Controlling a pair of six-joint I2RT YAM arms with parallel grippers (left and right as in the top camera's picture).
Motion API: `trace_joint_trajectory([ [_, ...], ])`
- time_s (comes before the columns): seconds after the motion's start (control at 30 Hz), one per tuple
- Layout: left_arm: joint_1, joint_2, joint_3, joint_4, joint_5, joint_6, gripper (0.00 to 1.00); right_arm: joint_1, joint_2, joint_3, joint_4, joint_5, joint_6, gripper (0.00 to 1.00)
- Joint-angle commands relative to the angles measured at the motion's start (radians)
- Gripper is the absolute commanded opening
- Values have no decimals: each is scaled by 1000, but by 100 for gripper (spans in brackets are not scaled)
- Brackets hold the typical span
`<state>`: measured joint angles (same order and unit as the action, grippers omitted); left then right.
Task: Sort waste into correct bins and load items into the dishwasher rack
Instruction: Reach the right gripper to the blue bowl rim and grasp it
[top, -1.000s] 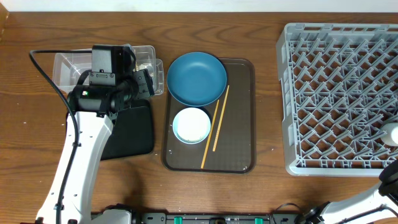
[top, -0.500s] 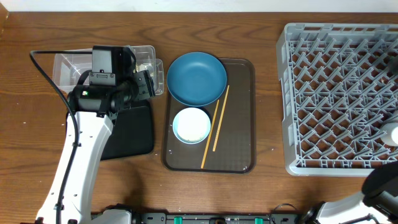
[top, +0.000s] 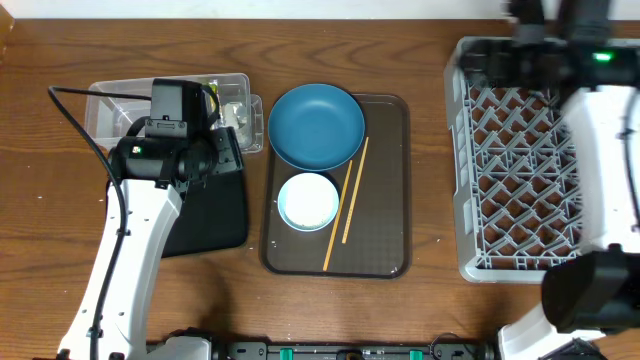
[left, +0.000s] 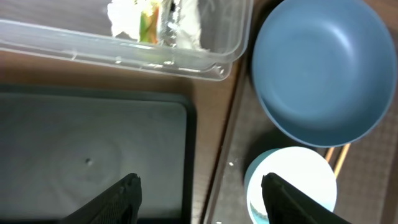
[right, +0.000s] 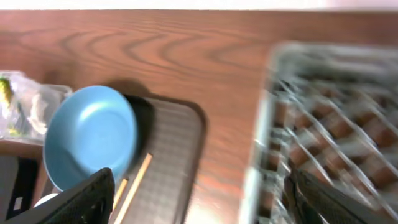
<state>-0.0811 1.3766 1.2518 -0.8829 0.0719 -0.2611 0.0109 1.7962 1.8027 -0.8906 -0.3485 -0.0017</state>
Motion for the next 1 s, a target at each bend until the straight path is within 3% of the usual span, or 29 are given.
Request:
trace_joint_trajectory([
  [0.0,4,2,7,-16,-32,-10,66,106,80,-15,39,60,-10,86],
  [0.23,4,2,6,-35,-32,-10,67,267,271,-15,131,61,58,85],
  [0.43,4,2,4,-37,-32,-10,67,348,420,-15,189,78,105,73],
  [0.53,4,2,1,-37,-32,-10,68,362,454,-15,196,158,153,61],
  [0.8,4,2,0,-36,-32,-10,68,358,454,-12,245,221,194,3],
  [0.97,4,2,0,-36,-32,-10,68,334,437,22,244,220,200,1],
])
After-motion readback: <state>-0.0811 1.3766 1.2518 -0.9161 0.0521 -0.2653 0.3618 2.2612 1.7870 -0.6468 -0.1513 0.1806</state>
